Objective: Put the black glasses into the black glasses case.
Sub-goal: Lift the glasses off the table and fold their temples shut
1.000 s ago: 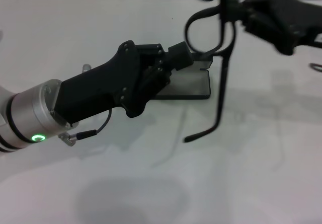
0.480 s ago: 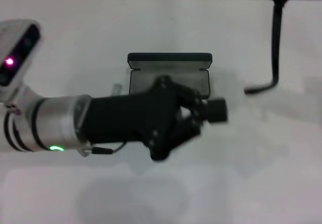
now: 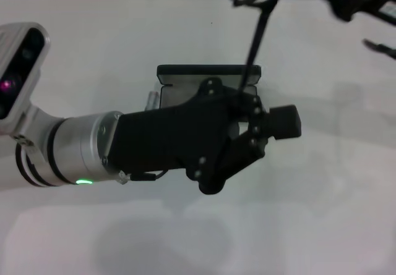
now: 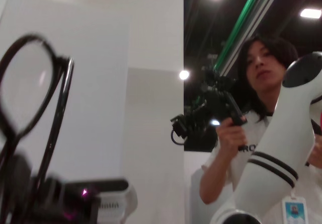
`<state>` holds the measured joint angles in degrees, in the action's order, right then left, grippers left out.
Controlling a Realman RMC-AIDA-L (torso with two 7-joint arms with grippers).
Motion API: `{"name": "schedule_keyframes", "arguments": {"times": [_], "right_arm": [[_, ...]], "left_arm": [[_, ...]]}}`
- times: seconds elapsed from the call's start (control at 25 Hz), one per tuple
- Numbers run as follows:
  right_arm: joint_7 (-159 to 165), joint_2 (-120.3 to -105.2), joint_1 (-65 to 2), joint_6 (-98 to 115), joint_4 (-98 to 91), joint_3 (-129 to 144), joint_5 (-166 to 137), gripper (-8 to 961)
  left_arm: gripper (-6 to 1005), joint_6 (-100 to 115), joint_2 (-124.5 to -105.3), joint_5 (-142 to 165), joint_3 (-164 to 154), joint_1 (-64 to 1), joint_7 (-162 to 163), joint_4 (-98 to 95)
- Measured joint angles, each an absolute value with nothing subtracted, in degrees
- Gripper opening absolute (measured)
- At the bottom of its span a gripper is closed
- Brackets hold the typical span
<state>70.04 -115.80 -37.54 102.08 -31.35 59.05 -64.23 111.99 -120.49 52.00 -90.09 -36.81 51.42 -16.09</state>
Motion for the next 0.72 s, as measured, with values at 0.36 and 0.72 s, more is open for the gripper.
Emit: {"name": "schedule_keyframes", "arguments": {"times": [0.36, 0.72], "right_arm": [[67.93, -116.0, -38.84, 95.55, -31.25, 67.14, -64.22, 35], [67.91, -115.94, -38.44, 93.73, -31.14, 69.03, -64.87, 37]], "left_arm": [[22, 110.53, -120.4, 46.41, -89.95, -35.99, 51.83, -15.49], [23, 106.91, -120.1, 39.86, -89.94, -32.56, 53.66, -15.38]]}}
